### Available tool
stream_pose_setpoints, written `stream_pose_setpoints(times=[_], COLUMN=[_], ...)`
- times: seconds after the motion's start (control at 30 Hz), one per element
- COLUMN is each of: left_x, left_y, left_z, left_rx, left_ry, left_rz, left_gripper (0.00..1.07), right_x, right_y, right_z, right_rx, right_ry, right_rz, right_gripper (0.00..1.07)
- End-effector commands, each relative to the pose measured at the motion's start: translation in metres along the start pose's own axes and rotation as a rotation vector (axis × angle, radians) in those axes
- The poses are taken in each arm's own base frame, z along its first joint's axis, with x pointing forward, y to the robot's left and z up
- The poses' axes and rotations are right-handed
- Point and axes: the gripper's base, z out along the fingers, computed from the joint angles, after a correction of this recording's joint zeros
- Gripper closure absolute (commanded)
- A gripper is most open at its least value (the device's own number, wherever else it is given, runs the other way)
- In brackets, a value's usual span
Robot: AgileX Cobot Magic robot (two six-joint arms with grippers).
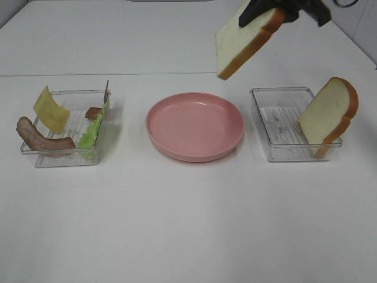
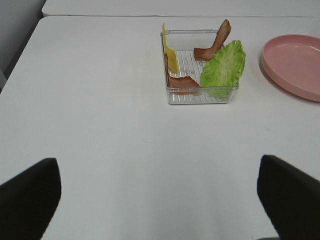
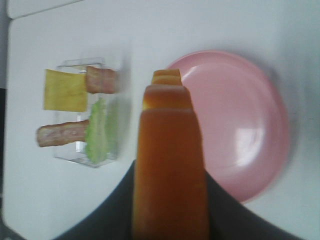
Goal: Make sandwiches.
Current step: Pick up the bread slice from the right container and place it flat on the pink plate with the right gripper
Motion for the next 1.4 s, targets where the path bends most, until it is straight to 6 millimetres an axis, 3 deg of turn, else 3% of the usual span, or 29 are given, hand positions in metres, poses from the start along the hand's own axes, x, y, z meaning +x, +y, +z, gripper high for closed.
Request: stream_pose_setpoints(times=[0.03,0.1,0.13,0.2,0.23,0.3,0.37,0.4,0.53,0.87,1.13,1.33,1.4], left_x=[0.000,0.000,0.000,0.000,0.000,0.000,0.000,0.000,0.000,0.000,0.000,0.000,0.000], left_y=[0.000,0.000,0.000,0.000,0.000,0.000,0.000,0.000,0.000,0.000,0.000,0.000,0.000], left_z=[-0.003,-0.003,-0.003,-0.003,-0.003,-0.003,-0.003,-0.003,-0.003,-0.003,-0.003,-0.003,-0.003], left_rx=[0.005,0.005,0.005,0.005,0.005,0.005,0.005,0.005,0.005,0.005,0.004,0.004,0.004], left_ry=[-0.036,-0.036,-0.036,-0.036,-0.036,-0.036,-0.036,-0.036,-0.036,-0.036,-0.034,-0.032,-0.032], left_rz=[-0.006,-0.006,-0.006,-0.006,-0.006,-0.006,-0.006,-0.006,-0.006,-0.006,-0.008,-0.008,-0.008], left_gripper=[0.06,0.06,0.06,0.06,0.06,0.06,0.06,0.06,0.06,0.06,0.06,0.06,0.06], right_x=[0.016,0.019,0.022,0.023,0.025,0.025,0.029,0.029,0.033,0.023,0.033,0.033,0.031], right_y=[-0.011,-0.013,-0.014,-0.014,-0.012,-0.013,-0.017,-0.017,-0.033,-0.038,-0.041,-0.041,-0.041], right_z=[0.036,0.045,0.061,0.068,0.084,0.092,0.114,0.114,0.139,0.163,0.196,0.195,0.193], right_rx=[-0.153,-0.160,-0.161,-0.157,-0.141,-0.132,-0.109,-0.109,-0.076,-0.115,-0.101,-0.084,-0.065], right_ry=[-0.013,-0.003,0.018,0.019,0.016,0.010,0.017,0.017,0.030,0.057,0.129,0.133,0.128], right_rz=[0.097,0.104,0.118,0.118,0.116,0.119,0.135,0.135,0.164,0.152,0.131,0.113,0.104], right_gripper=[1.07,1.07,1.07,1.07,1.07,1.07,1.07,1.07,1.07,1.07,1.07,1.07,0.98])
